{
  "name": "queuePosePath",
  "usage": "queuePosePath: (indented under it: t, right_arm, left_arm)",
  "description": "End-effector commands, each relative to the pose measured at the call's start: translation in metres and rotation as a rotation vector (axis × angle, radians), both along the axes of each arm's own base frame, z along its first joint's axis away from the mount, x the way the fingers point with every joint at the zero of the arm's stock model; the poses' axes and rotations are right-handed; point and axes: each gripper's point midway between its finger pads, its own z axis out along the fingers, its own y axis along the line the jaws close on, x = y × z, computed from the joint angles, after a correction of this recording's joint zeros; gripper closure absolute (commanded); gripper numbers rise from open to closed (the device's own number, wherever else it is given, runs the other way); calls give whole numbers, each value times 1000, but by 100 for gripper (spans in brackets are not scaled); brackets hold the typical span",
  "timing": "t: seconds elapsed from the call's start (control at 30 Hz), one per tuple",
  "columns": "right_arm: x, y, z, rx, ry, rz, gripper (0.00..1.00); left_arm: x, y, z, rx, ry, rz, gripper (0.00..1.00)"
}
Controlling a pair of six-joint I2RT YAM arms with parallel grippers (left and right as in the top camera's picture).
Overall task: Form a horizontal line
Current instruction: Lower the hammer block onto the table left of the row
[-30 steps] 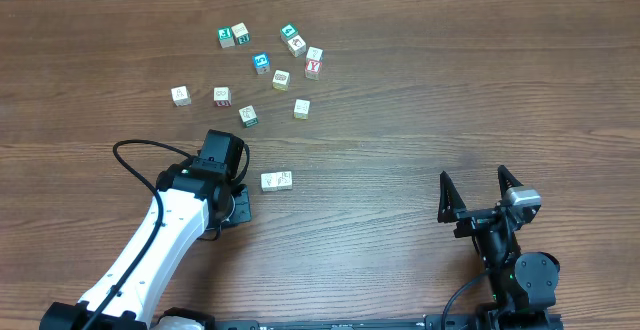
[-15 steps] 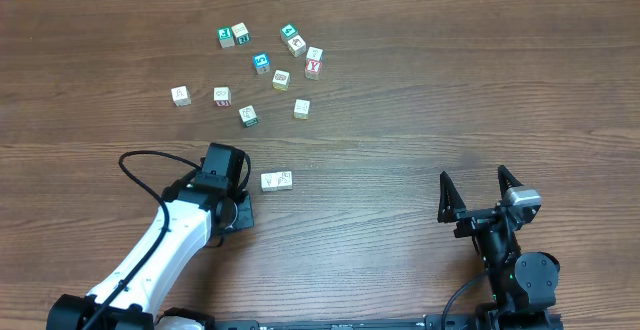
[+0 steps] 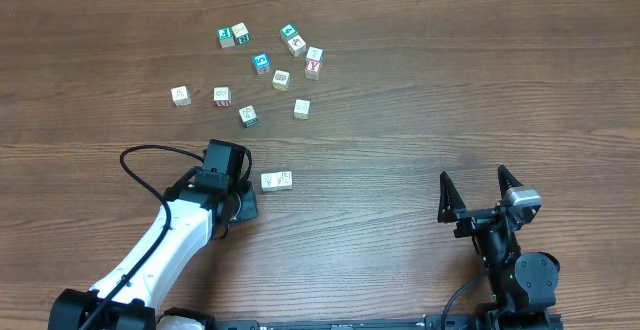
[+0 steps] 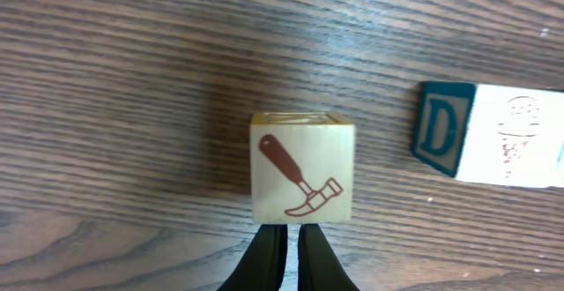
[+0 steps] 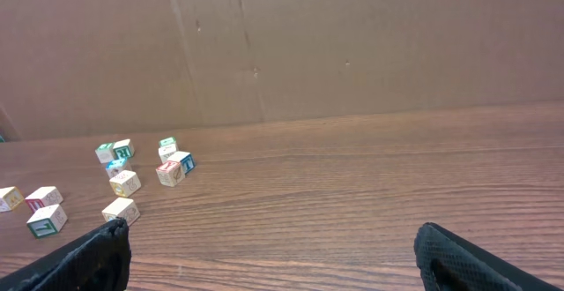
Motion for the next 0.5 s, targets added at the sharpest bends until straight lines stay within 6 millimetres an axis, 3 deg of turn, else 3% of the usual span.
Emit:
queuePosePath:
  t: [0.0,0.23,0.47]
  right_arm:
    - [0,-2,-2,-2,-2,-10,0]
    - [0,-2,-2,-2,-2,-10,0]
    - [0,-2,-2,-2,-3,-10,0]
  left_arm:
    - [-3,-6,-4,-30,14,-1,96]
    - [-5,-4,2,-3,34,-35,96]
    - [-1,18,36,83,80,38,96]
